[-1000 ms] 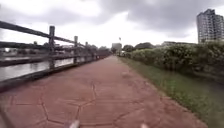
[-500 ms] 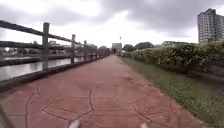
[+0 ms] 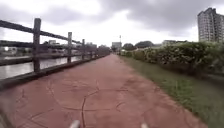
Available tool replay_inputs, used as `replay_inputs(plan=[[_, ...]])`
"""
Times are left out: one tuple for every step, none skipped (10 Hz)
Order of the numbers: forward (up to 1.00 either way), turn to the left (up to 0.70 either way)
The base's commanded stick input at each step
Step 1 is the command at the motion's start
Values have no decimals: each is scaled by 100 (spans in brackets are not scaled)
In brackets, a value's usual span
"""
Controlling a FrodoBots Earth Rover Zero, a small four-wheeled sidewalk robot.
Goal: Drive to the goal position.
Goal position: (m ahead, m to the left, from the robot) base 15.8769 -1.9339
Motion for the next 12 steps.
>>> replay_inputs(plan=[[70, 0], [70, 0], [70, 0], [70, 0], [70, 0], [70, 0], [70, 0], [70, 0], [70, 0], [70, 0], [70, 0], [70, 0]])
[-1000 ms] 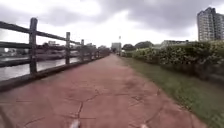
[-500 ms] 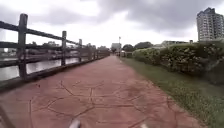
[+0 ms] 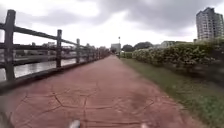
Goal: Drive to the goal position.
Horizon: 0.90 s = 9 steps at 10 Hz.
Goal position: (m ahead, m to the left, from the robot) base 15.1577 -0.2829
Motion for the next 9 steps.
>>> replay_inputs(plan=[[70, 0], [70, 0], [70, 0], [70, 0], [70, 0], [70, 0], [70, 0], [70, 0], [70, 0]])
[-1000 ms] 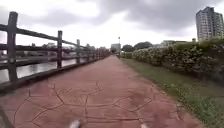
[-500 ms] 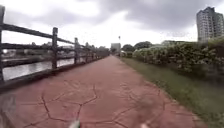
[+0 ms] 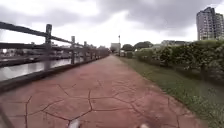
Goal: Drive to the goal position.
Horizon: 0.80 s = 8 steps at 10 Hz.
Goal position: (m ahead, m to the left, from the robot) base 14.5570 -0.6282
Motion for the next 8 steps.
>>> replay_inputs(plan=[[70, 0], [70, 0], [70, 0], [70, 0], [70, 0], [70, 0], [70, 0], [70, 0]])
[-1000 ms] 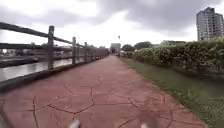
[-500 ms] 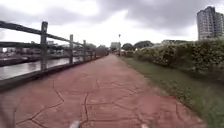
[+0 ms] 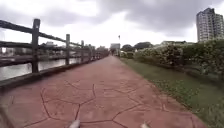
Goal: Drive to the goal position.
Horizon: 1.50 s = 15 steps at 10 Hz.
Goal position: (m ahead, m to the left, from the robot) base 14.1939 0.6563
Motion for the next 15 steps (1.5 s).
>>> replay_inputs(plan=[[70, 0], [70, 0], [70, 0], [70, 0], [70, 0], [70, 0], [70, 0], [70, 0], [70, 0], [70, 0], [70, 0], [70, 0], [70, 0], [70, 0], [70, 0]])
